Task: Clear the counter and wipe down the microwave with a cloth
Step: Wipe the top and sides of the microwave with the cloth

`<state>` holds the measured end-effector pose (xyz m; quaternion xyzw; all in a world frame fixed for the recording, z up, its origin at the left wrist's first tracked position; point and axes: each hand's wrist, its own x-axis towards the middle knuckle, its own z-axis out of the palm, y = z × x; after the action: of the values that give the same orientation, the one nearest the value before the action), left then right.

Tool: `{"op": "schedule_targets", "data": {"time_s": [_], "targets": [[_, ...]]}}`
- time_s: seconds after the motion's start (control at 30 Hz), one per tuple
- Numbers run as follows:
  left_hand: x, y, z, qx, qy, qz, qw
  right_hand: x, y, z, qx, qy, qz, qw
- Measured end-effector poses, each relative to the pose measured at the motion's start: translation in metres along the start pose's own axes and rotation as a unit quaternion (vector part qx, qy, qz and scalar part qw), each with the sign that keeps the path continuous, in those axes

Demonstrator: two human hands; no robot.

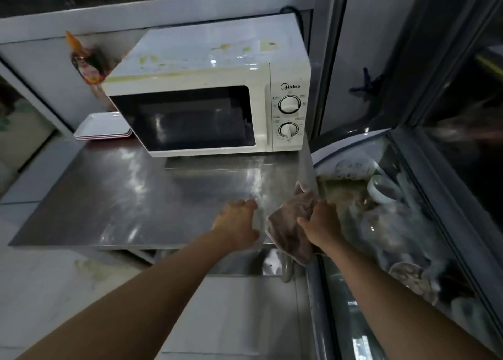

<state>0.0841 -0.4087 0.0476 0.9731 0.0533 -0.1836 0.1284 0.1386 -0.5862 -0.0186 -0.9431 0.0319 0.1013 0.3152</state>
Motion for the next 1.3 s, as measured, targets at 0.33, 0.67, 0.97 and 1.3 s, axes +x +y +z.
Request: {"op": "schedule_targets", "data": {"time_s": [0.33,0.67,0.97,1.3], "targets": [[0.003,-0.015,-0.026,-0.034,0.041,0.01,0.999,0.009,-0.024,-0.012,0.109,-0.031,-0.037,0.993],[-0.018,-0.033,-0.118,-0.33,0.126,0.033,0.935,-0.025,-0.141,-0.078,0.238,-0.095,-0.134,0.957],[-0.042,-0.065,-0.186,-0.484,0.158,0.023,0.861,-0.06,-0.227,-0.091,0.222,-0.11,-0.21,0.946],[-0.068,-0.127,-0.255,-0.513,0.274,0.02,0.813,-0.066,-0.258,-0.084,0.389,-0.153,-0.089,0.904]]}}
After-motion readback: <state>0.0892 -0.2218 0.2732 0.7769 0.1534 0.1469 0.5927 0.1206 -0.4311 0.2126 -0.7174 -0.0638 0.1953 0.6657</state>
